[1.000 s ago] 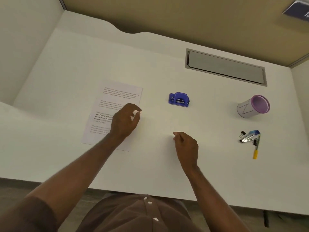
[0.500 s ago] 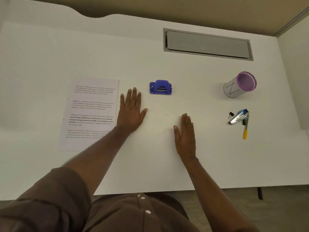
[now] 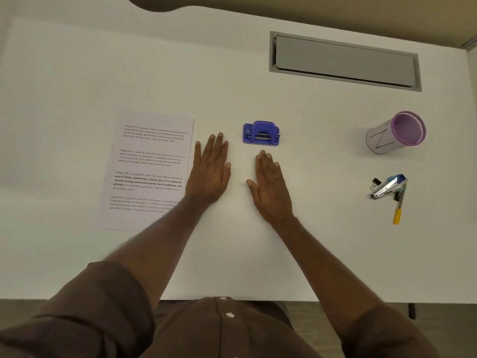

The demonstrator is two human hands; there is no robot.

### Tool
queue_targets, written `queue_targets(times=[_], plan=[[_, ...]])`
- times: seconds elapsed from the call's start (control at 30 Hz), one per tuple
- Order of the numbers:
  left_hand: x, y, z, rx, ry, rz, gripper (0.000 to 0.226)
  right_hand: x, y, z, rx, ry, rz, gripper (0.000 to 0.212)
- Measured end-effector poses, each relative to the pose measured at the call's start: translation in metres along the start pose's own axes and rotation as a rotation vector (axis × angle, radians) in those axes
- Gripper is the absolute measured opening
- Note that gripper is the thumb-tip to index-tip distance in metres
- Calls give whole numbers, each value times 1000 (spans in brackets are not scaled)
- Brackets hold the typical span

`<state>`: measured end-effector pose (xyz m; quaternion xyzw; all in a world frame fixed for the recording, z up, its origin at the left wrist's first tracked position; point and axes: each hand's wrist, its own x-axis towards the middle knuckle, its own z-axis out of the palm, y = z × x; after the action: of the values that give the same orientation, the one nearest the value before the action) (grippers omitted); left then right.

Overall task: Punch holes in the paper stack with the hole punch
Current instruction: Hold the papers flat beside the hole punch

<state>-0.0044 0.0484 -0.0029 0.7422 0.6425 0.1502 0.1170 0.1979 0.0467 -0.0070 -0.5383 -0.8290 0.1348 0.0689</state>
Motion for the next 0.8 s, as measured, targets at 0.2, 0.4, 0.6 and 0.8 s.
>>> queue_targets(times=[0.2,0.4,0.6,0.8], plan=[[2,0,-1,51,-65,-19,60,-9,-17,2,73,-73,-199,59],[4,0,-1,38,-81,-42,56,-23,-24,-29,1041,133,287,45],[13,-11,-6,12,-62,24,54,-48,-24,-35,1474,449,627,46],[21,-15,-3,40,-58,19,58,-28,-50,-17,1509,518,626,44]])
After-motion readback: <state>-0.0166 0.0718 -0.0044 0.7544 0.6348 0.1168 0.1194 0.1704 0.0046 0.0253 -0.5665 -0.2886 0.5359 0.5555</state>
